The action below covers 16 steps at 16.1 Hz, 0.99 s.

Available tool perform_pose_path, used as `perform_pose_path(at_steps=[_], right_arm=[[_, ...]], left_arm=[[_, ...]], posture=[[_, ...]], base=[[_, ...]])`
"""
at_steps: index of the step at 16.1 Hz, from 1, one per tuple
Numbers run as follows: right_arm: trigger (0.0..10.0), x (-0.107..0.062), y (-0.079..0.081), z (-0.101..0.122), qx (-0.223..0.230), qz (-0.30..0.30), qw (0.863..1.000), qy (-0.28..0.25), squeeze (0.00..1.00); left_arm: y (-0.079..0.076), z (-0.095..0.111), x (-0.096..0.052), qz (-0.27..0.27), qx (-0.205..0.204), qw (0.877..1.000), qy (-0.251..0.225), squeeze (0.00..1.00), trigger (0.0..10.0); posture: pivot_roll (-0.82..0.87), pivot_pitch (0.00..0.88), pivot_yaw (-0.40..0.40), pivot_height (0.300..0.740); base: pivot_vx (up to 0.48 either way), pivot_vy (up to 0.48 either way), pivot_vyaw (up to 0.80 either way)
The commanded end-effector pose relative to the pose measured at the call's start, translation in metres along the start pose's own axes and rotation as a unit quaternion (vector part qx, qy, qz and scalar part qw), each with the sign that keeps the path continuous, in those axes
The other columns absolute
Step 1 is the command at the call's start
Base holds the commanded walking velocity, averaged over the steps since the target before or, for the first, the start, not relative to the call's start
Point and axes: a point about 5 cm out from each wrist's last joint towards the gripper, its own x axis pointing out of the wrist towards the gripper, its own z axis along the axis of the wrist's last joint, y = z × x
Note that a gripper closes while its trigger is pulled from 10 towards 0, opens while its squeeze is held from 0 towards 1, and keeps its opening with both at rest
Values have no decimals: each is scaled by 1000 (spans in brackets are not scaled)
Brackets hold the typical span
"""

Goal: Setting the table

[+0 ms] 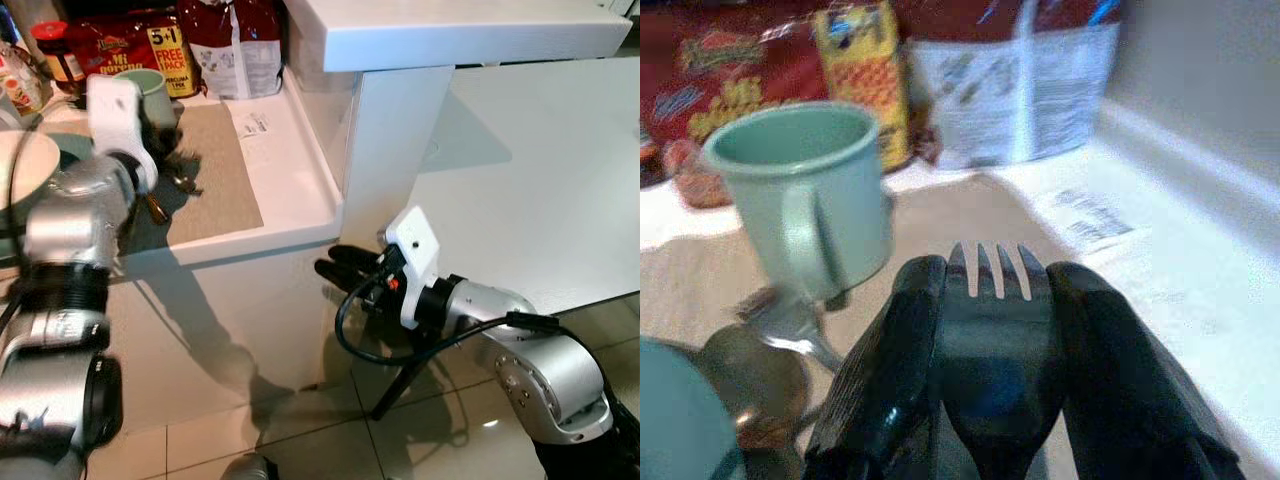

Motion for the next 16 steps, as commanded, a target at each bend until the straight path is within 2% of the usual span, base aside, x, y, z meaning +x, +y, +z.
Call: perform_pose_path(at_steps=[1,2,3,4,5,6,7,8,11,12,13,14,16], right_arm=[[10000,-1,-1,5,1,-2,1000,-9,0],[10000,-1,-1,6,0,1,1000,-10,0],[10000,-2,-1,6,0,3,1000,-11,0],[10000,-4,-1,6,2,3,1000,-14,0],[10000,-8,0,7,8,5,1000,-26,0],[10000,-11,0,9,15,7,999,-39,0],[10000,-15,-2,13,31,6,998,-54,0],[10000,-21,-5,14,38,3,997,-63,0],[10000,-27,-8,11,22,-13,998,-58,0],[10000,-26,-9,11,12,-20,998,-61,0],[10000,-25,-9,11,22,-29,997,-73,0],[10000,-22,-10,10,35,-40,995,-81,0],[10000,-21,-9,10,40,-59,994,-88,0]], left_arm=[[-5,4,-6,-17,-12,1000,-4,0,0],[-13,13,-19,-44,-8,998,-34,0,1843],[-26,20,-38,-99,13,993,-70,0,10000],[-37,18,-56,-149,28,984,-94,0,10000],[-50,5,-80,-201,62,972,-102,0,10000],[-58,-5,-96,-231,74,966,-89,0,10000],[-65,-15,-110,-250,59,963,-76,0,10000],[-69,-25,-121,-246,34,966,-67,0,10000],[-76,-39,-126,-221,31,973,-56,0,10000],[-81,-48,-123,-199,41,978,-53,0,10000],[-86,-57,-118,-165,55,984,-46,0,10000],[-93,-66,-114,-158,74,984,-34,0,10000],[-101,-68,-109,-138,71,987,-31,0,10000]], posture=[[17,34,-27,740],[17,29,-27,740],[16,28,-26,740],[21,22,-28,740],[22,18,-26,740],[22,18,-30,740],[23,17,-38,740],[26,16,-46,740],[25,17,-54,740],[28,17,-61,740],[29,16,-63,740],[21,19,-57,740],[14,17,-52,740]], base=[[0,0,0],[0,0,0],[0,0,0],[0,0,0],[0,0,0],[0,0,0],[0,0,0],[0,-480,0],[0,-480,0],[0,-480,0],[0,-480,0],[0,-480,506],[0,-480,800]])
